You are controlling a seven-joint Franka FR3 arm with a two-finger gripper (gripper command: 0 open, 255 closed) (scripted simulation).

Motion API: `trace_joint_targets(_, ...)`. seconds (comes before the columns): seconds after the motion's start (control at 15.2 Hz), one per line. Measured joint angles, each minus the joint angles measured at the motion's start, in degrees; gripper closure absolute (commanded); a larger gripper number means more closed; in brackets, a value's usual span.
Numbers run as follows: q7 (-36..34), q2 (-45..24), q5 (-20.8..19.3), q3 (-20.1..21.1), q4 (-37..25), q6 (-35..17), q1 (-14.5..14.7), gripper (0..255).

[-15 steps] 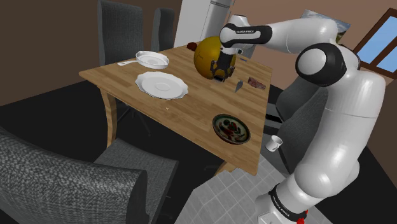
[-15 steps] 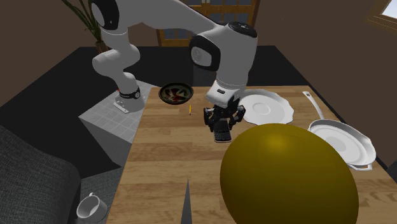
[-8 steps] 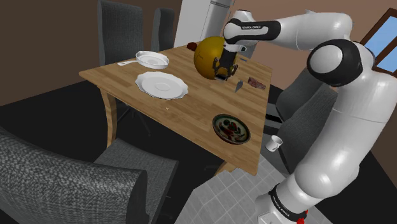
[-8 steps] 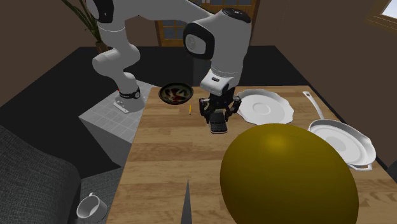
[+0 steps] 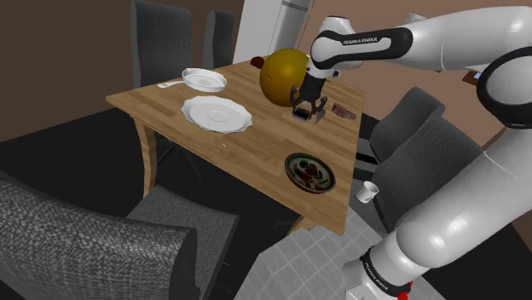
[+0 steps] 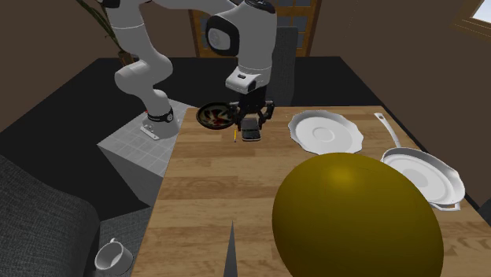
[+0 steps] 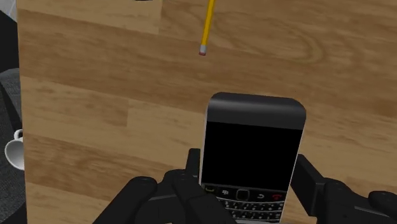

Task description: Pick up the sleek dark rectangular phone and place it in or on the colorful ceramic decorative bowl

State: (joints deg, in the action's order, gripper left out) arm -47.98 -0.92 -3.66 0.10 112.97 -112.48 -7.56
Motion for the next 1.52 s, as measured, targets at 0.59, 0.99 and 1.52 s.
trace_joint_targets(0.59,-5.0,18.8,1.1,3.0,20.9,-1.8,2.6,255)
trace_joint_targets(0.99,-8.4,31.3,3.4,5.5,31.1,0.6,5.0,255)
trace_joint_targets(1.52,-10.9,37.6,5.4,7.6,39.3,-1.2,7.1,255)
